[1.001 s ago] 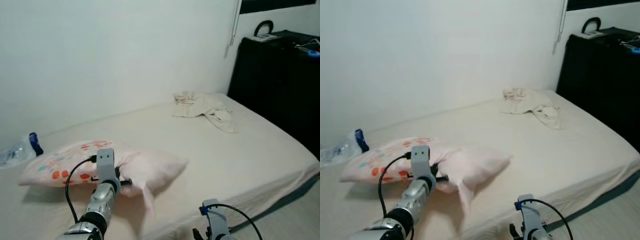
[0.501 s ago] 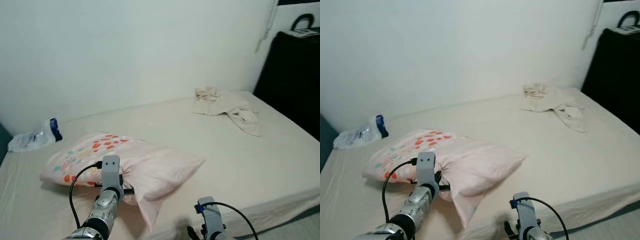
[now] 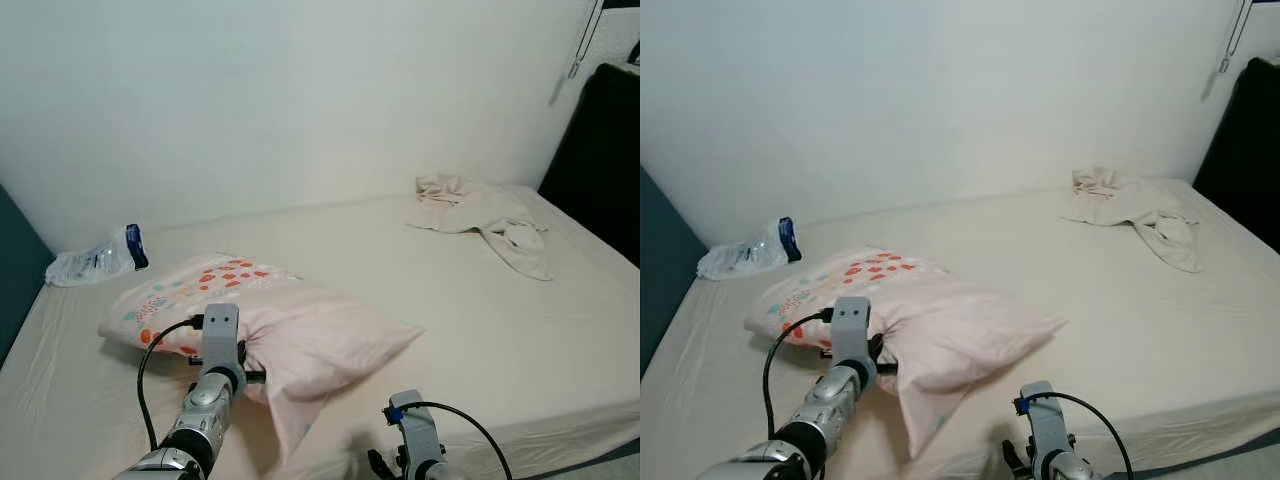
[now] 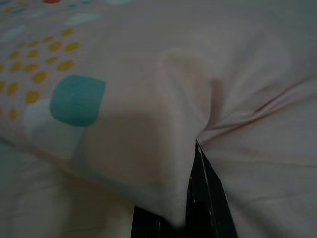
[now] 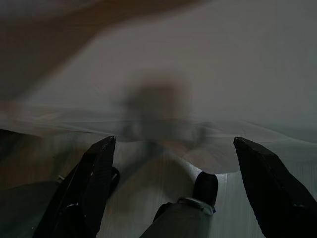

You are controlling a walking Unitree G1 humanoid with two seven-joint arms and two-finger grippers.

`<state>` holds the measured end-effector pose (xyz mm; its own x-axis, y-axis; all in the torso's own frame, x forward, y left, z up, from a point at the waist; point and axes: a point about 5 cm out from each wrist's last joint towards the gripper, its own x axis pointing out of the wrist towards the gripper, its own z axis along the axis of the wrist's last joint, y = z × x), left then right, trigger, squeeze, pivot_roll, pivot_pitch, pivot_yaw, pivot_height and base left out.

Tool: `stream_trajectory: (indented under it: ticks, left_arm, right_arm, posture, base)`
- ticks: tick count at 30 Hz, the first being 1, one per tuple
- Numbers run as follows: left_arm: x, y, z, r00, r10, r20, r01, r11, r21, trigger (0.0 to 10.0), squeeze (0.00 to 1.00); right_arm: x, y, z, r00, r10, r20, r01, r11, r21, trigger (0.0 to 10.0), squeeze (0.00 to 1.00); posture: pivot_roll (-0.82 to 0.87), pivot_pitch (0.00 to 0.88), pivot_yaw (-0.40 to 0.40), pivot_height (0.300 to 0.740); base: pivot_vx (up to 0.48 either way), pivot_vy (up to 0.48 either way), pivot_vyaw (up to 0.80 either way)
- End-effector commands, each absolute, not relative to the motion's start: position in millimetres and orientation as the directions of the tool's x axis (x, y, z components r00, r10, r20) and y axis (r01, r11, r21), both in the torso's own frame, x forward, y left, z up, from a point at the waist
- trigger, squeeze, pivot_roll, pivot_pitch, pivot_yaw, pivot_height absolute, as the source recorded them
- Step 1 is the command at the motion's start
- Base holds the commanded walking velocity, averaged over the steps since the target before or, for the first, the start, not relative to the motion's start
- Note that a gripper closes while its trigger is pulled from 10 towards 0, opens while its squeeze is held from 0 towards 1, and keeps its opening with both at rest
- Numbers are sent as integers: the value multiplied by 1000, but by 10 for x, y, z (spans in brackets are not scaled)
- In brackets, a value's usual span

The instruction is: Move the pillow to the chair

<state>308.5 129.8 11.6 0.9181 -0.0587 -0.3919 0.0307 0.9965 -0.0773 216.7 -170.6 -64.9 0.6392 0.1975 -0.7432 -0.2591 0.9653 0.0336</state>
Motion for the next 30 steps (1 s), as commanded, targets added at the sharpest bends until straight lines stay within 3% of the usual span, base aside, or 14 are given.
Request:
stream_trajectory:
  ticks: [1,4,30]
  left_arm:
    - [3061,1248,89,911,-85,-404,67,996,-59,10000,0]
    - [3023,1187,49,901,-104,-421,80,994,-75,10000,0]
    - [2970,1056,4,885,-158,-438,116,986,-121,10000,0]
  right_arm:
    - [2167,-1663,-649,639,216,-738,-283,958,35,10000,0]
    - [2164,-1655,-651,635,222,-740,-297,954,31,10000,0]
    - [2157,-1639,-653,628,236,-742,-333,943,18,10000,0]
  posture:
    - [-80,0,45,740]
    - [-80,0,45,740]
    - [-81,0,42,740]
  base:
    - [0,-480,712]
    - [0,-480,715]
    - [0,0,714]
